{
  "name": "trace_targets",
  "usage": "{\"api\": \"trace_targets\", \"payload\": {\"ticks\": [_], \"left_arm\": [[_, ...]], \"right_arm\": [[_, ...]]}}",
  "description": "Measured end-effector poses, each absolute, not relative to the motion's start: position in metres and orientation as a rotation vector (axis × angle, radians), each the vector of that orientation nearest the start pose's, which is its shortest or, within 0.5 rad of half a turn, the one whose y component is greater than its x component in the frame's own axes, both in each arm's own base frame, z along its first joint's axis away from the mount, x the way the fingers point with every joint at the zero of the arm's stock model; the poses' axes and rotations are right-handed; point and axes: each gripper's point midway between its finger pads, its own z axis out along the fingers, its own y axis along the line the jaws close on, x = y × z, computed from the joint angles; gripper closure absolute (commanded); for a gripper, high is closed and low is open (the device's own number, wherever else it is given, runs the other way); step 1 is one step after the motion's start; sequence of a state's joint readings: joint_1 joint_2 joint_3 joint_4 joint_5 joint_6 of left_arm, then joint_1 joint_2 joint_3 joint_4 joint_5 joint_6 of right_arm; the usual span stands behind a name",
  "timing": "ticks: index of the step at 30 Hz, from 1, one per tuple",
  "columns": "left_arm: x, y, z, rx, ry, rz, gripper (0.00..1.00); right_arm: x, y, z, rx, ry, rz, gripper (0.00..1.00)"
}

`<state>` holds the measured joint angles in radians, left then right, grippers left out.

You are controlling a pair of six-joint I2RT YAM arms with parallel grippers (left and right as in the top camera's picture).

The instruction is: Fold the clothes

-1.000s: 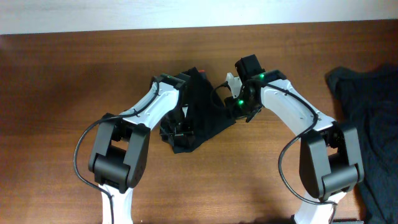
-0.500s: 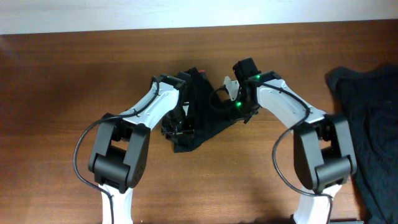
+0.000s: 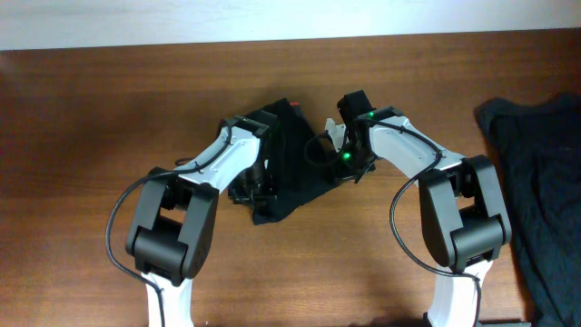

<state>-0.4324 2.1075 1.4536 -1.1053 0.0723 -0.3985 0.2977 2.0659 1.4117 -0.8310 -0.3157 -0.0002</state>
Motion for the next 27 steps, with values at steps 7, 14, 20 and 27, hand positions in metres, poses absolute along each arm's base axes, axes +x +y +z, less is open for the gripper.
{"api": "trace_targets", "payload": {"ticks": [7, 14, 20, 27], "left_arm": [[0.296, -0.145, 0.002, 0.044, 3.364, 0.073, 0.99], [0.309, -0.146, 0.038, 0.029, 3.272, 0.030, 0.84], [0.312, -0.151, 0.068, 0.018, 3.212, -0.049, 0.75], [0.312, -0.151, 0.068, 0.020, 3.213, -0.051, 0.63]], "right_arm": [[0.364, 0.167, 0.008, -0.475, 3.027, 0.499, 0.83], [0.364, 0.167, 0.008, -0.476, 3.028, 0.495, 0.83], [0.362, 0.169, 0.008, -0.479, 3.031, 0.517, 0.96], [0.347, 0.186, 0.035, -0.493, 3.070, 0.724, 0.90]]}}
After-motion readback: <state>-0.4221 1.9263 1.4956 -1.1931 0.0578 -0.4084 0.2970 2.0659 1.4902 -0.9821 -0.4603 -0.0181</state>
